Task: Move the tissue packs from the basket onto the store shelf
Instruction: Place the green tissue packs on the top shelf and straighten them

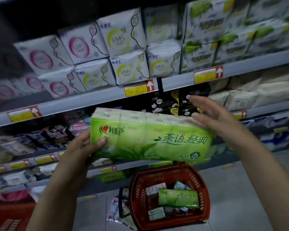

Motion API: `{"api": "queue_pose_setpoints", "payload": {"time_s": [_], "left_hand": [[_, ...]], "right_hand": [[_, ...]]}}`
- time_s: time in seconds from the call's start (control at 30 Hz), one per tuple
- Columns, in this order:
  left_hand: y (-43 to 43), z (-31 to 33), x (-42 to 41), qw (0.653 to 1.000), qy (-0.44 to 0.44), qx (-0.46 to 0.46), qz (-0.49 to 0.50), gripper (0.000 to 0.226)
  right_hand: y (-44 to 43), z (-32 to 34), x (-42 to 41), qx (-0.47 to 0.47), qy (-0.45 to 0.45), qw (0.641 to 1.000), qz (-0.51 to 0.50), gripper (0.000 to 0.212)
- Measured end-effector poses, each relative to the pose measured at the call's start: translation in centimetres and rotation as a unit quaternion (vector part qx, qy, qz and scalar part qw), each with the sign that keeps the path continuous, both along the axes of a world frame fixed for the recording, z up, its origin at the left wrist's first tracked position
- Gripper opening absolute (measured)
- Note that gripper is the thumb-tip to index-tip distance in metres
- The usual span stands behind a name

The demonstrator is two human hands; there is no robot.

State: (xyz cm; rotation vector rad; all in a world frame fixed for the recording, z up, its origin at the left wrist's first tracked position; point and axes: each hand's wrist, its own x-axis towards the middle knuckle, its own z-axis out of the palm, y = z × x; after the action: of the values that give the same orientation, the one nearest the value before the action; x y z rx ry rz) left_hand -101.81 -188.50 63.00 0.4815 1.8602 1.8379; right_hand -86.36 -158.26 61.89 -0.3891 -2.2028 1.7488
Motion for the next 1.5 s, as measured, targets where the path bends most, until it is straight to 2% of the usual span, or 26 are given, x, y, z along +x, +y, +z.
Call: {"api": "queue_pose_setpoints", "payload": {"time_s": [0.07,0.17,0.3,0.43,0.53,0.57,0.67,0.7,0.77,0.87,0.9,1.03,1.13,1.2,1.33,1.43,1.5], "left_hand": [[0.1,2.4,0.1,1.0,0.006,0.0,-0.001,0.08],[0.3,5.7,0.7,1.0,0.017,0.015,0.007,0.083],[0.5,8.6,1.8,0.998,0.021,0.052,0.024,0.071],[0.8,10.0,2.1,0.996,-0.008,0.078,0.047,0.068],[1.1,10.4,2.3,0.992,-0.048,0.103,0.055,0.047],[1.3,10.5,2.5,0.99,-0.061,0.112,0.058,0.046],[2.0,10.7,2.9,0.984,-0.078,0.13,0.091,0.068],[2.2,10.8,3.1,0.982,-0.079,0.139,0.099,0.068],[2.6,11.0,3.7,0.978,-0.08,0.161,0.108,0.047],[2.5,10.7,4.6,0.971,-0.086,0.189,0.116,0.043],[2.2,10.5,4.7,0.971,-0.081,0.194,0.118,0.051],[1.4,10.3,5.3,0.967,-0.057,0.21,0.131,0.081],[1.4,10.5,5.3,0.965,-0.059,0.214,0.137,0.096],[1.7,10.6,5.6,0.964,-0.065,0.219,0.137,0.101],[2.1,10.4,6.3,0.961,-0.08,0.229,0.132,0.095],[2.1,10.4,6.2,0.957,-0.09,0.236,0.143,0.095],[2.0,10.4,6.0,0.956,-0.091,0.244,0.137,0.075]], "right_hand": [[0.2,1.7,0.6,-0.035,0.061,0.995,-0.067,0.057],[0.2,3.6,1.6,-0.099,0.112,0.978,-0.144,0.083],[-0.9,5.4,2.5,-0.177,0.131,0.965,-0.141,0.108],[-1.6,7.3,2.8,-0.188,0.129,0.968,-0.103,0.094],[-1.8,8.7,3.4,-0.176,0.119,0.973,-0.092,0.074],[-1.8,9.2,3.7,-0.175,0.116,0.973,-0.092,0.072],[-2.0,11.0,4.0,-0.176,0.135,0.971,-0.093,0.069],[-1.9,11.6,4.1,-0.176,0.151,0.968,-0.097,0.064],[-1.7,12.4,4.4,-0.162,0.175,0.966,-0.103,0.056],[-1.5,12.7,5.0,-0.148,0.19,0.965,-0.103,0.073],[-1.6,12.6,5.1,-0.149,0.193,0.964,-0.102,0.076],[-2.1,12.6,5.5,-0.172,0.187,0.962,-0.098,0.064],[-2.2,12.8,5.9,-0.155,0.184,0.966,-0.099,0.086],[-2.2,13.0,6.2,-0.15,0.193,0.964,-0.104,0.09],[-2.1,13.0,6.4,-0.155,0.202,0.962,-0.1,0.096],[-2.6,13.4,6.4,-0.151,0.193,0.965,-0.098,0.09],[-3.0,13.8,6.5,-0.148,0.192,0.965,-0.097,0.086]]}}
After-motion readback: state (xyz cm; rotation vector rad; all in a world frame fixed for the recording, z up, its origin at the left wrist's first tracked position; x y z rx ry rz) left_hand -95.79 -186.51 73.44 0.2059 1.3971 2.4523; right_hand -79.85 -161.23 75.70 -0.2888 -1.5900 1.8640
